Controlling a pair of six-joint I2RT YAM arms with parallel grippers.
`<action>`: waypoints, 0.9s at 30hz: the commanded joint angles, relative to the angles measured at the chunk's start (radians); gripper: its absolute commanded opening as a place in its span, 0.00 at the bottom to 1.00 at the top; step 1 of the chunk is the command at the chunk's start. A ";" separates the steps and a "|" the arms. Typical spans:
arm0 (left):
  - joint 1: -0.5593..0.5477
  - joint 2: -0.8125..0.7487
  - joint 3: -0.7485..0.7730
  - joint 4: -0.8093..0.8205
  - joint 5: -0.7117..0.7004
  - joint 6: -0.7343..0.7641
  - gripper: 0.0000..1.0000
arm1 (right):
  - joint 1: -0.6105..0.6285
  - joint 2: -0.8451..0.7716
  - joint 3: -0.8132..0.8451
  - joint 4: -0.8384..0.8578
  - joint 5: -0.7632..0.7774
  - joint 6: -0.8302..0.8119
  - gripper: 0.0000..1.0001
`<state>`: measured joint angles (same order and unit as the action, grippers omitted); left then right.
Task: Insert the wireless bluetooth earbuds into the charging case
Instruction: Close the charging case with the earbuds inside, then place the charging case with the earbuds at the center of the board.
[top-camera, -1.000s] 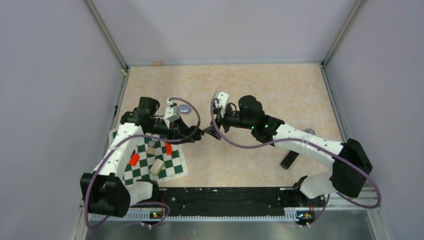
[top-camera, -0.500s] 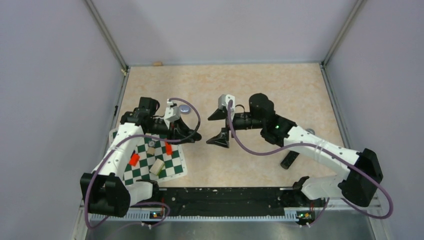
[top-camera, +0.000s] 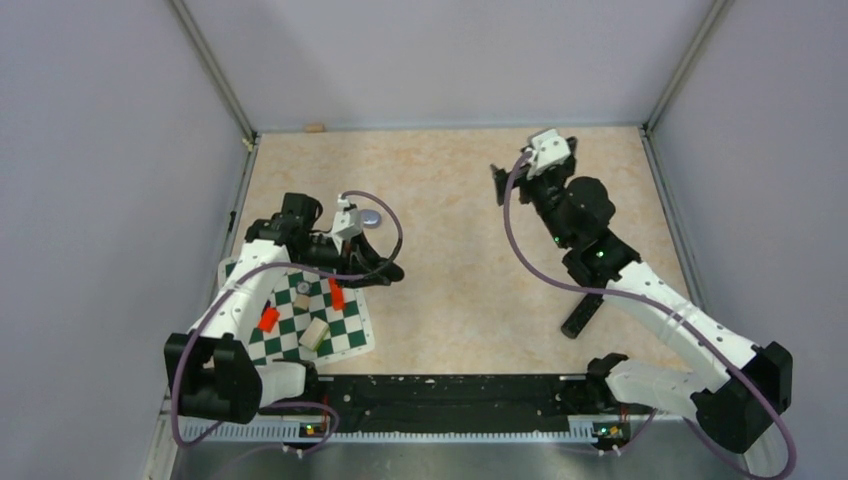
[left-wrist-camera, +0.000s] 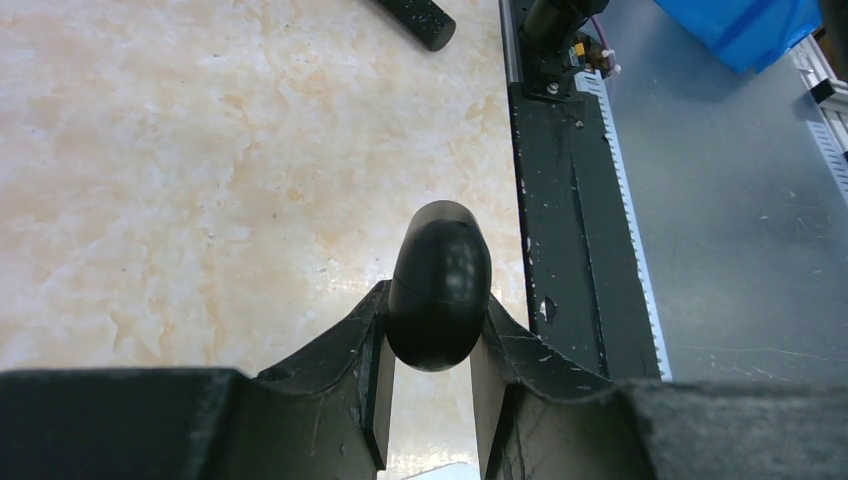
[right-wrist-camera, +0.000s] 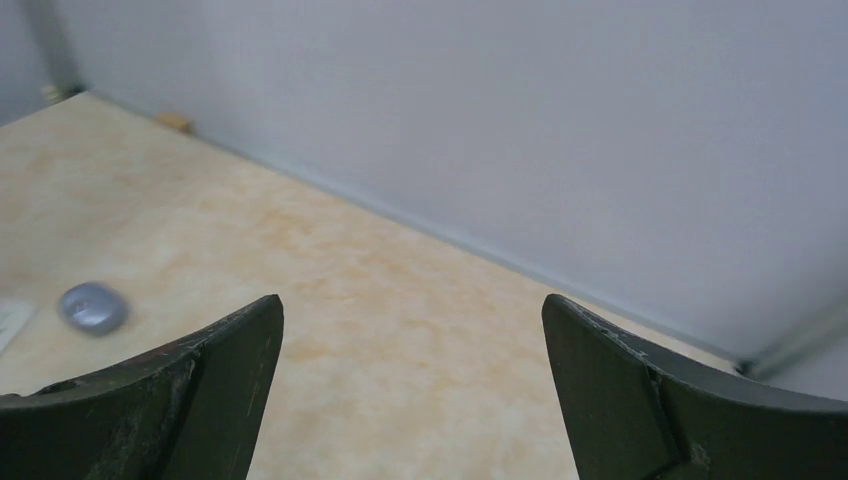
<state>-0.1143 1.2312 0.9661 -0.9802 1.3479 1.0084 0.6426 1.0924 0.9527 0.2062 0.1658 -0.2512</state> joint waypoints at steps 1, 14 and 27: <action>-0.030 0.036 0.077 0.014 0.009 -0.050 0.00 | -0.064 -0.079 -0.052 0.186 0.365 -0.041 0.99; -0.392 0.491 0.453 0.301 -0.321 -0.538 0.00 | -0.099 -0.315 -0.354 0.373 0.186 -0.306 0.99; -0.418 0.940 0.619 0.819 -0.613 -1.479 0.01 | -0.137 -0.308 -0.459 0.501 0.178 -0.319 0.99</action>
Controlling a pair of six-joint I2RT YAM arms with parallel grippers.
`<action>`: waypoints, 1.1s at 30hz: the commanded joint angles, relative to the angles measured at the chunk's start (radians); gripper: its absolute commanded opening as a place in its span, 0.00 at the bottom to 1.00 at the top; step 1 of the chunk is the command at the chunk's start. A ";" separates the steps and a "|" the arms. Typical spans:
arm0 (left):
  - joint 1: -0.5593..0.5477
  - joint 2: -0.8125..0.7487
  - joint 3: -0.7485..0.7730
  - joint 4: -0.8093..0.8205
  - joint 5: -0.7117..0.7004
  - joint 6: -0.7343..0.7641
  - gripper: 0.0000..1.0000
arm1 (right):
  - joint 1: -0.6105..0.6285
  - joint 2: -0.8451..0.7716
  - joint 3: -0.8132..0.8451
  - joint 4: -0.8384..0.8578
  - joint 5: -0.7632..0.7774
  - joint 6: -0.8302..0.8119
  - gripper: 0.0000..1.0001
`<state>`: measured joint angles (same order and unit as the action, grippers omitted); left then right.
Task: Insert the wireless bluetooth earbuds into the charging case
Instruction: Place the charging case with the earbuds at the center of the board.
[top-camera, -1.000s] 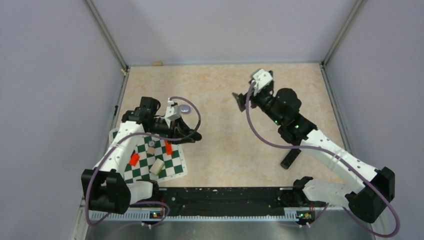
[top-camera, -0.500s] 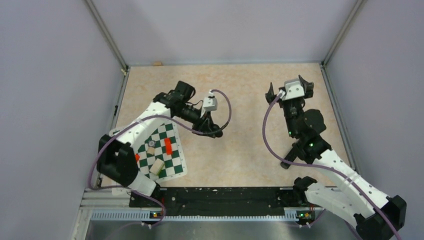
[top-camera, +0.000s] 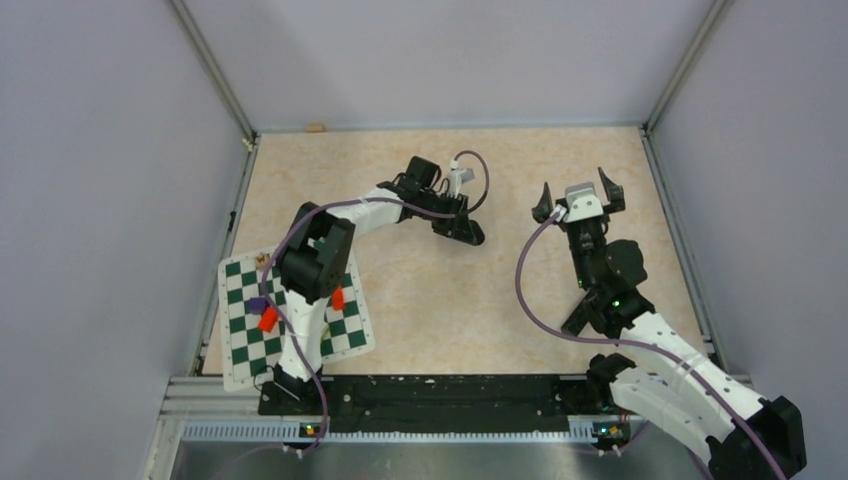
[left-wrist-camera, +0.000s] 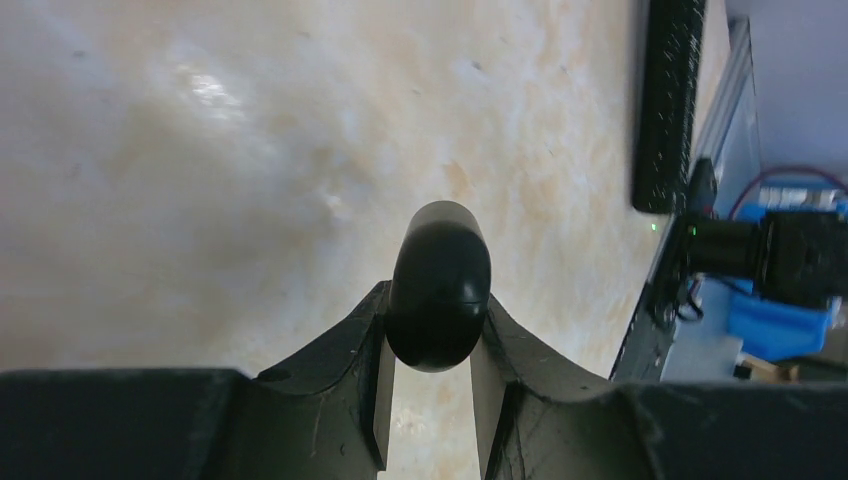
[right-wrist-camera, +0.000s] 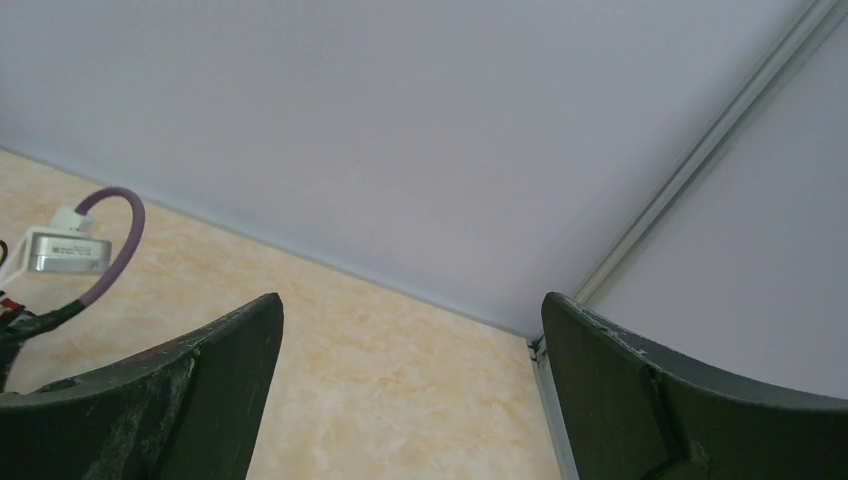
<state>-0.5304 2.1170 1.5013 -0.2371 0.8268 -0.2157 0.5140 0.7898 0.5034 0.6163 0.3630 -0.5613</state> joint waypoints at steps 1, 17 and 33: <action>-0.004 0.066 0.089 0.067 -0.108 -0.259 0.03 | -0.009 -0.005 -0.013 0.092 -0.024 -0.009 0.99; -0.003 0.124 0.165 -0.016 -0.169 -0.298 0.99 | -0.008 -0.003 -0.019 0.096 -0.031 -0.003 0.99; 0.275 -0.545 0.144 -0.211 -0.042 0.282 0.99 | -0.024 -0.062 0.221 -0.430 -0.230 0.056 0.99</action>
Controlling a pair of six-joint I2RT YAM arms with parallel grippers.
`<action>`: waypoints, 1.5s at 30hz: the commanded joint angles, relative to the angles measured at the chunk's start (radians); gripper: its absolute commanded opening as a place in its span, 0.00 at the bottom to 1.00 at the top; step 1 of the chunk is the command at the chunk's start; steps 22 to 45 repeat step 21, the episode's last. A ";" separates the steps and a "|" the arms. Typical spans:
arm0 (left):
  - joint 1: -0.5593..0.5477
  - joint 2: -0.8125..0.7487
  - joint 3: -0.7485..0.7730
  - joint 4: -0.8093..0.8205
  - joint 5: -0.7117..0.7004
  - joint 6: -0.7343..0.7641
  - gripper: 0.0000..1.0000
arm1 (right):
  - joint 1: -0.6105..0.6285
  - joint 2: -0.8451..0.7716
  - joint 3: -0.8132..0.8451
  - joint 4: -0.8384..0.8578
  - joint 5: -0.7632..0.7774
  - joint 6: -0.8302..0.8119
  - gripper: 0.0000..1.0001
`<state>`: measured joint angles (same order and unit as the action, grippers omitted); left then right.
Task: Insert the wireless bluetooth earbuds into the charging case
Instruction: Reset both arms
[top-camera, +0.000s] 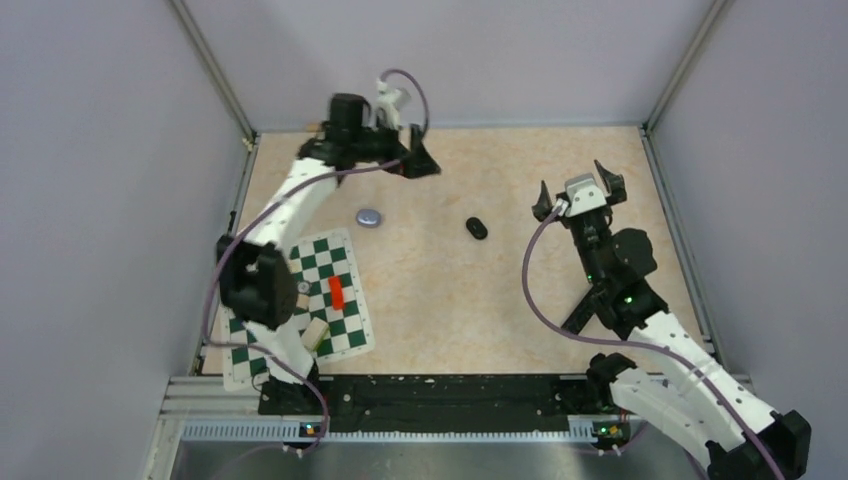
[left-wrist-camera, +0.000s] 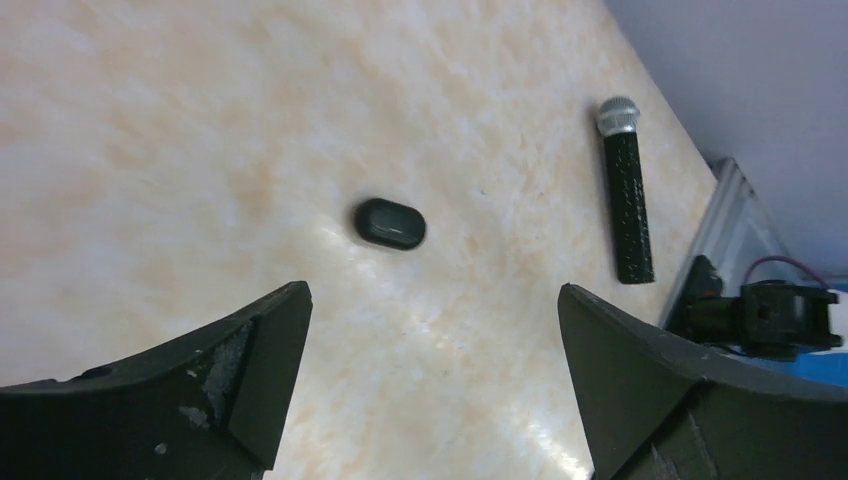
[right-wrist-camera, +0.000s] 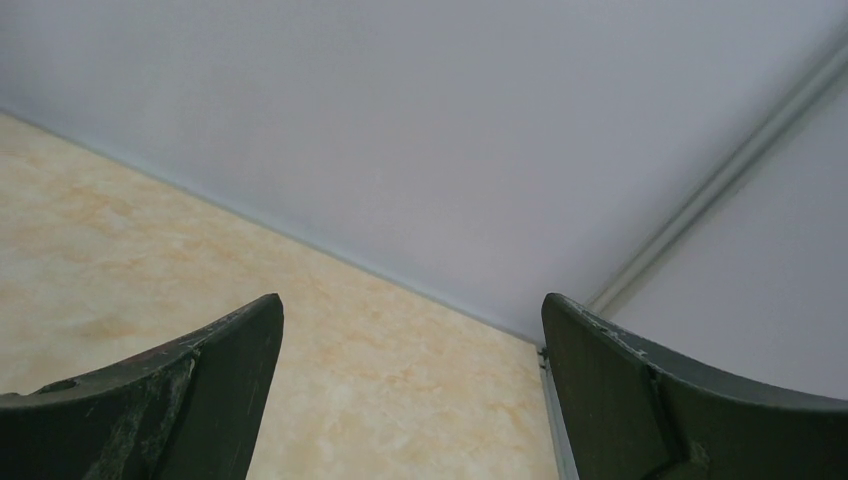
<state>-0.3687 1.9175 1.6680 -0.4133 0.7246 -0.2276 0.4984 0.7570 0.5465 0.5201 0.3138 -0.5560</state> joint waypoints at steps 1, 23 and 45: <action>0.151 -0.427 -0.066 -0.039 0.038 0.335 0.99 | -0.008 -0.041 0.197 -0.383 -0.219 0.075 0.99; 0.267 -1.241 -0.739 0.067 -0.512 0.418 0.99 | -0.009 -0.316 0.269 -0.453 0.094 0.304 0.99; 0.267 -1.241 -0.739 0.067 -0.512 0.418 0.99 | -0.009 -0.316 0.269 -0.453 0.094 0.304 0.99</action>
